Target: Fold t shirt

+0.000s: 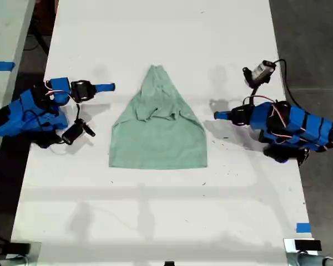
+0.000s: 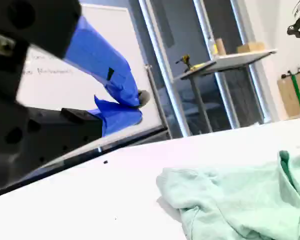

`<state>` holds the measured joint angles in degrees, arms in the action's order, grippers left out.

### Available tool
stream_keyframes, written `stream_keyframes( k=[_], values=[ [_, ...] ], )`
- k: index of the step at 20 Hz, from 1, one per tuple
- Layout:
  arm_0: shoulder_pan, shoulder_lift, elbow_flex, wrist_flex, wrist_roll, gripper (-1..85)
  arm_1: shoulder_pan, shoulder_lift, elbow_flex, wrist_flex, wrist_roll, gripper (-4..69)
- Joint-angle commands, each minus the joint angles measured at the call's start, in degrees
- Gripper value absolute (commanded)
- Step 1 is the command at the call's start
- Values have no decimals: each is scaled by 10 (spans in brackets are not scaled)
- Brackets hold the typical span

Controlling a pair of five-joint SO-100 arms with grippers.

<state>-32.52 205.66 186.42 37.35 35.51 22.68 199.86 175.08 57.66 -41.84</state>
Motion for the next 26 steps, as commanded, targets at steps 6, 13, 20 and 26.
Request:
stream_keyframes(
  k=[6, 13, 20, 26],
  values=[
    [-65, 4, 24, 94, -134, 137, 60, 3, 34, 62, 118, 178],
    [-72, 4, 24, 91, -132, 140, -52, -169, -155, 14, 207, 178],
    [-62, 4, 24, 96, -137, 137, -182, -825, -477, -18, 351, 242],
    [-65, 4, 24, 94, -134, 137, -234, -914, -476, -61, 420, 228]
  ],
)
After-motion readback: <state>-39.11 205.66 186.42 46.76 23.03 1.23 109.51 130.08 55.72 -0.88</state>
